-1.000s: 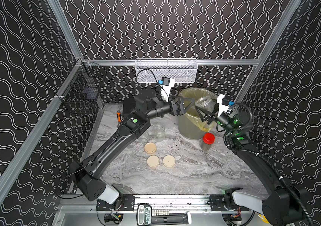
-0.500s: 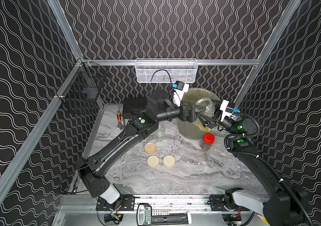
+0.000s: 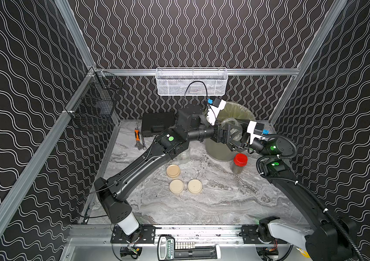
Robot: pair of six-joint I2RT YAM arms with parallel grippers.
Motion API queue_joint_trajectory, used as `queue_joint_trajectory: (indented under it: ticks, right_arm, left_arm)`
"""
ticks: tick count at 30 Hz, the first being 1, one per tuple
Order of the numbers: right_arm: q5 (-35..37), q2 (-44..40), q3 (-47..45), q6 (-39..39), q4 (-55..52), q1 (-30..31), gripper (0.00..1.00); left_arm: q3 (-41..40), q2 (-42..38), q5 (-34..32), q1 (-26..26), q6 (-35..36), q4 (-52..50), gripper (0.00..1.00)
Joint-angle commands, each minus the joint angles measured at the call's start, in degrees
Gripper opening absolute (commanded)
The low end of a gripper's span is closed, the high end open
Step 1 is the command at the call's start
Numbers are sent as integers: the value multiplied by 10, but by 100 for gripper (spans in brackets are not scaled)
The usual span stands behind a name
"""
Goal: Empty moldy tea leaves from jars
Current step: Pour the moldy tea leaves from the jar into the trash bin.
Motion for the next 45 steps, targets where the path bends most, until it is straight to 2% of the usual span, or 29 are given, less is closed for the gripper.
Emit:
queue_joint_trajectory:
  ticks: [1, 4, 7, 8, 10, 12, 13, 15, 19, 26, 35, 45]
  right_arm:
    - [8, -5, 9, -50, -20, 9, 5]
    - [8, -7, 12, -68, -37, 12, 8]
    - [10, -7, 11, -74, -44, 14, 16]
    - [10, -7, 9, -74, -43, 14, 23]
    - [11, -8, 5, -69, -37, 14, 44]
    - [18, -10, -7, -56, -14, 15, 79]
    - [16, -11, -14, -50, 0, 14, 87]
    - [16, -15, -22, -51, 12, 14, 95]
    - [27, -19, -33, -50, 26, 14, 95]
    - [33, -32, -51, -28, 77, 15, 98]
    - [13, -28, -47, 2, 131, 19, 96]
    - [27, -11, -34, -4, 139, 46, 92]
  left_arm:
    - [8, 6, 6, -1, 15, -17, 87]
    - [3, 4, 3, -1, 16, -26, 80]
    - [-4, 0, 8, -1, 10, -21, 66]
    - [-5, -2, 13, -1, 6, -16, 61]
    - [-5, -5, 22, -1, -2, -8, 51]
    - [-6, -11, 30, -2, -9, 1, 41]
    - [-6, -13, 32, -2, -12, 4, 37]
    - [-7, -21, 31, -1, -16, 9, 29]
    - [-26, -44, 26, 0, -33, 42, 25]
    - [-17, -51, 32, 1, -41, 35, 25]
    - [-22, -53, 23, 1, -52, 40, 26]
    - [-22, -54, 16, 1, -50, 34, 25]
